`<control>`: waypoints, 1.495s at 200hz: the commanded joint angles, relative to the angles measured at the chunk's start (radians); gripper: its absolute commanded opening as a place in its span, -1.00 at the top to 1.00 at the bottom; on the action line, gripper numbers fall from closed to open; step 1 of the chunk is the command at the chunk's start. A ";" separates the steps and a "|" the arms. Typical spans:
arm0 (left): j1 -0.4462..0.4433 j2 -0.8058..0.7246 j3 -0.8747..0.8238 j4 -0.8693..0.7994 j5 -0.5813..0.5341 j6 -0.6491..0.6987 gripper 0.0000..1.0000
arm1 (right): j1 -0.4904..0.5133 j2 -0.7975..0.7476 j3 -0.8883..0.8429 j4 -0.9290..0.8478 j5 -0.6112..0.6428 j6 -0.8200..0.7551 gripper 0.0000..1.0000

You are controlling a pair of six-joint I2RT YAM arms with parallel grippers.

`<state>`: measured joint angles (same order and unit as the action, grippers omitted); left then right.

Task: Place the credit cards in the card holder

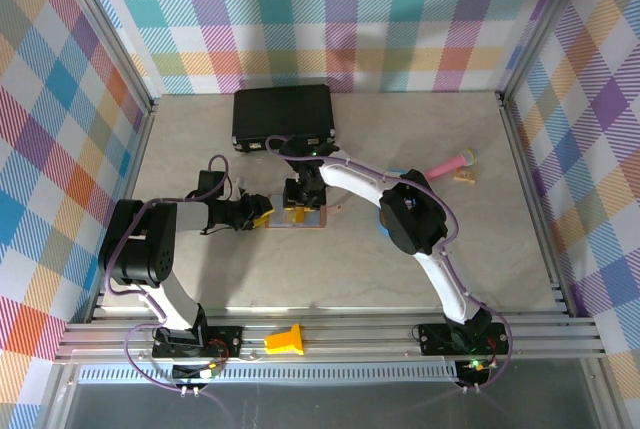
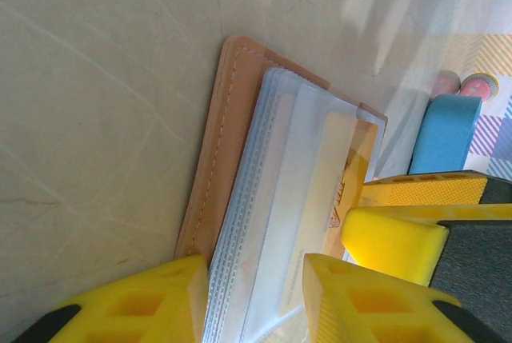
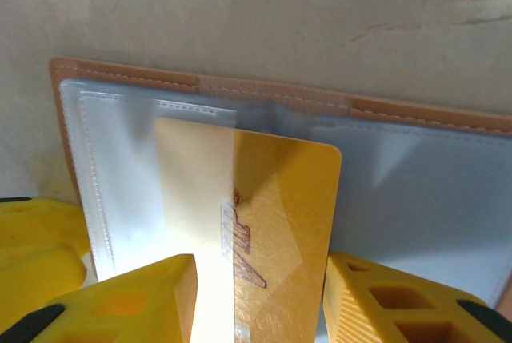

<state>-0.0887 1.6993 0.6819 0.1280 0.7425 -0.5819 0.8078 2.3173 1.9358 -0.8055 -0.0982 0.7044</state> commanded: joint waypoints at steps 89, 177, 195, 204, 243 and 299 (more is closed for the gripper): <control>-0.018 0.047 0.002 0.008 -0.005 0.017 0.30 | 0.008 0.024 0.030 0.067 -0.103 0.036 0.15; -0.018 0.047 0.001 0.013 -0.002 0.013 0.32 | 0.008 0.027 0.000 0.140 -0.180 0.089 0.28; -0.017 0.044 -0.002 0.012 -0.005 0.014 0.33 | 0.008 0.023 0.000 0.136 -0.178 0.083 0.28; -0.019 0.043 -0.002 0.009 -0.007 0.013 0.33 | 0.007 0.019 0.003 0.133 -0.173 0.079 0.27; -0.018 0.041 -0.001 -0.004 -0.014 0.020 0.33 | -0.030 -0.064 -0.039 0.067 -0.123 0.038 0.11; -0.017 0.040 0.007 -0.007 -0.011 0.021 0.33 | -0.162 -0.307 -0.320 0.094 -0.100 -0.006 0.07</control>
<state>-0.0887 1.7054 0.6838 0.1284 0.7422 -0.5823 0.7124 2.1304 1.6966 -0.7181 -0.2096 0.7383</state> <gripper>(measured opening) 0.336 0.464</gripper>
